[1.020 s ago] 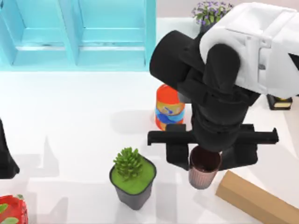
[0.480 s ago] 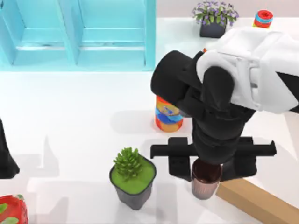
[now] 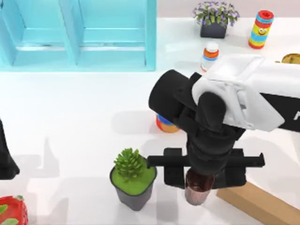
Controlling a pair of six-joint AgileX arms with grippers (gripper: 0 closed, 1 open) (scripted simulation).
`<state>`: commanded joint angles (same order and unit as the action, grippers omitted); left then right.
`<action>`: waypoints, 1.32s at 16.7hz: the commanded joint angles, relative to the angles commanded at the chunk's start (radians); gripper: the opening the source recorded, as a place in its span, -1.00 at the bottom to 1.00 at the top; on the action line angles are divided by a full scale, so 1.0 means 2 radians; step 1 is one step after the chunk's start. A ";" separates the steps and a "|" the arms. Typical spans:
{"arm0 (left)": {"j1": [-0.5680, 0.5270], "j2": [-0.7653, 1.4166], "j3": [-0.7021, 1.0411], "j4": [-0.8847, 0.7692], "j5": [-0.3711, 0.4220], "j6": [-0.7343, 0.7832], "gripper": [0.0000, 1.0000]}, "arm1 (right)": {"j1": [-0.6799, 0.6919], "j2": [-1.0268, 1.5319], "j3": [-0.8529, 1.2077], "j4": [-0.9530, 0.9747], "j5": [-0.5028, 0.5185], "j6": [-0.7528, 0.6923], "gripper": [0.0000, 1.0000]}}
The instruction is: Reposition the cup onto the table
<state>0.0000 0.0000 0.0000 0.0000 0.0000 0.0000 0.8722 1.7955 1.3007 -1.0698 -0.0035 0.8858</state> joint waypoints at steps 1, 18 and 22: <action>0.000 0.000 0.000 0.000 0.000 0.000 1.00 | 0.000 0.000 0.000 0.000 0.000 0.000 -1.00; 0.000 0.000 0.000 0.000 0.000 0.000 1.00 | 0.000 0.000 0.000 0.000 0.000 0.000 1.00; 0.000 0.000 0.000 0.000 0.000 0.000 1.00 | 0.000 0.000 0.000 0.000 0.000 0.000 1.00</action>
